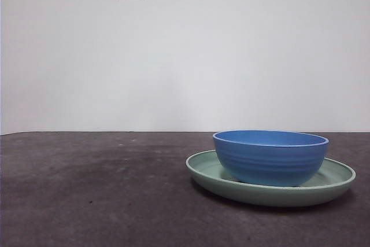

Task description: Pick up the blue bowl, put it on the green plate, put it on desk

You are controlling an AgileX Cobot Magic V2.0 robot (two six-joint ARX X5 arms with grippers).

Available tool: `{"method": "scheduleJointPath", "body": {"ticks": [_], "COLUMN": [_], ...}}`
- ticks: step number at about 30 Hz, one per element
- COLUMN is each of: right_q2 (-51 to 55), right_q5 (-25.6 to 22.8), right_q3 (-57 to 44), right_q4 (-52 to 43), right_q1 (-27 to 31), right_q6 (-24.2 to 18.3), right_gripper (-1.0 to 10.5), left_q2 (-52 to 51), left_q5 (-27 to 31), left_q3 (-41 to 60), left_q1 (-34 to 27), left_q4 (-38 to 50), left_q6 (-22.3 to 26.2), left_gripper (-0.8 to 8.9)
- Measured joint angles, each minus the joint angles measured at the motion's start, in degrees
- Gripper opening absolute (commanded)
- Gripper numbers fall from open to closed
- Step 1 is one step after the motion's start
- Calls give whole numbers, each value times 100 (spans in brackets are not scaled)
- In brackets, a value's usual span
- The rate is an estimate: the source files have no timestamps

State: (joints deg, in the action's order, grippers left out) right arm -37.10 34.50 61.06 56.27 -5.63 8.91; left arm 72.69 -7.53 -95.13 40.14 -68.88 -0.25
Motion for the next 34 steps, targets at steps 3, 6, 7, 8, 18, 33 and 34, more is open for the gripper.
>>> {"method": "scheduleJointPath", "body": {"ticks": [3, 6, 7, 8, 18, 33, 34], "right_q2": [0, 0, 0, 0, 0, -2, -17], "right_q5": [0, -2, 0, 0, 0, -4, -22], "right_q3": [0, 0, 0, 0, 0, 0, 0], "right_q4": [0, 0, 0, 0, 17, 66, 76], "right_q1": [0, 0, 0, 0, 0, 0, 0], "right_q6": [-9, -9, -9, -9, 35, 479, 527], "right_gripper": [564, 563, 564, 564, 564, 549, 544], "left_q2": [-1060, -1969, -2247, -2535, -4920, -5222, -5222], "left_q5": [13, 13, 13, 13, 15, 15, 15], "left_q3": [1095, 1862, 2063, 2271, 3663, 3716, 3716], "left_q1": [0, 0, 0, 0, 0, 0, 0], "left_q4": [308, 570, 647, 739, 804, 389, 389], "left_q6": [39, 37, 33, 15, -286, -286, -282], "left_gripper": [563, 563, 563, 563, 563, 563, 563]}}
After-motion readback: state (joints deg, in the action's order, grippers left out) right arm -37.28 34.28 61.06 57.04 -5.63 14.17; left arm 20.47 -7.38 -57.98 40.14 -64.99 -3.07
